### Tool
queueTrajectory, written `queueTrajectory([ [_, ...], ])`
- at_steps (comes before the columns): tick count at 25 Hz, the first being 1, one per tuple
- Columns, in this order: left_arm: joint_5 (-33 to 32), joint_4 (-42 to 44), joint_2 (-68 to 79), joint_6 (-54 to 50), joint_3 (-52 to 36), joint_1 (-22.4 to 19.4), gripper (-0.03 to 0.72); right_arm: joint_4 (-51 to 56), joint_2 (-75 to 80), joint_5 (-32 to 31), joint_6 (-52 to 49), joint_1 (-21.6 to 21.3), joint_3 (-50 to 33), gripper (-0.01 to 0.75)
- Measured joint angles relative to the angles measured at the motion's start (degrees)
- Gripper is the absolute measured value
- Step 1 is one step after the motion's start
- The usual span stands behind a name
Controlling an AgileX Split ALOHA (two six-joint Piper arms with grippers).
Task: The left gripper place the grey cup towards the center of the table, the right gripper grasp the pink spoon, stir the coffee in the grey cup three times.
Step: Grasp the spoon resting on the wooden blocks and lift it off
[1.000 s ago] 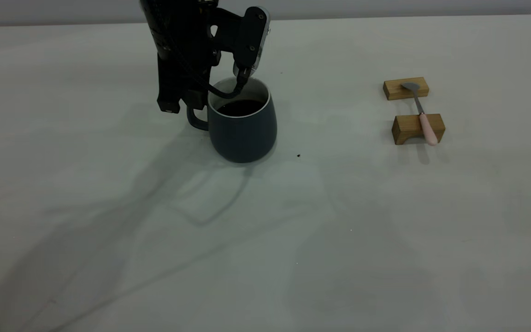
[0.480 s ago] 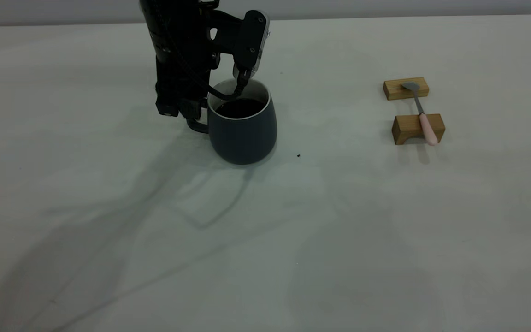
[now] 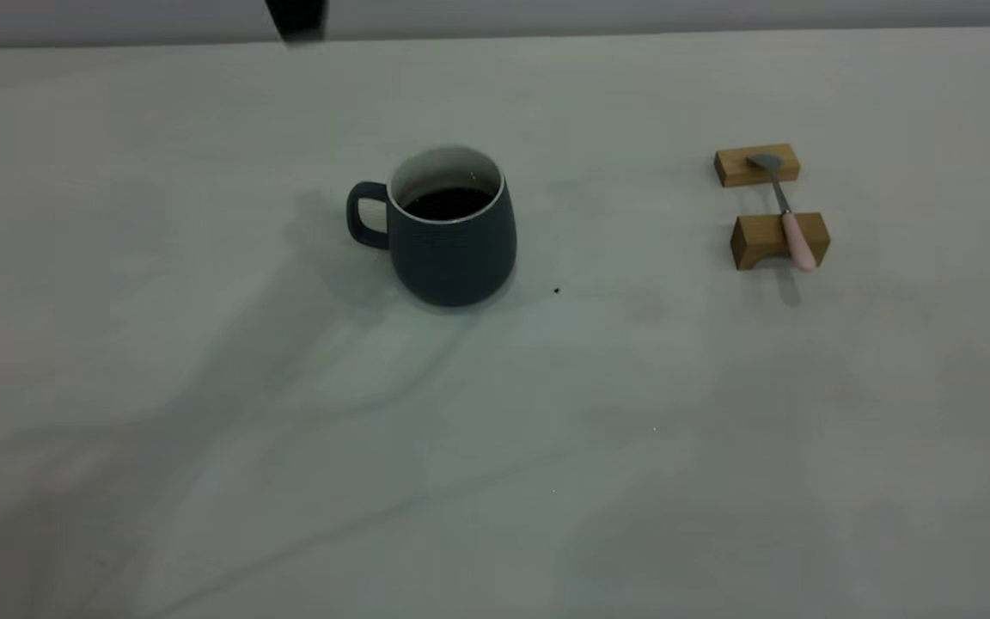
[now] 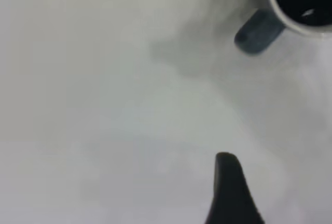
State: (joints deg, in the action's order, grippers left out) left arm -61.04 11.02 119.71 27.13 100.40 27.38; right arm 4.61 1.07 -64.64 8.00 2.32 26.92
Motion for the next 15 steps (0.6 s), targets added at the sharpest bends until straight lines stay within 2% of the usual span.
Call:
queueTrajectory([
  [3,-5.8,0.8,-5.1,-11.3,1.0,0.0,0.517,0.0,0.0,0.0,0.0,0.0,0.0,0.240],
  [6,-5.8,1.1,-9.6,-19.4,1.2,0.0,0.496,0.0,0.0,0.0,0.0,0.0,0.0,0.240],
  [10,-5.8,1.4,-15.4,-24.9,1.2,0.0,0.477,0.0,0.0,0.0,0.0,0.0,0.0,0.240],
  [15,-5.8,-0.1,-23.9,-26.1,0.5,0.0,0.470,0.0,0.0,0.0,0.0,0.0,0.0,0.240],
])
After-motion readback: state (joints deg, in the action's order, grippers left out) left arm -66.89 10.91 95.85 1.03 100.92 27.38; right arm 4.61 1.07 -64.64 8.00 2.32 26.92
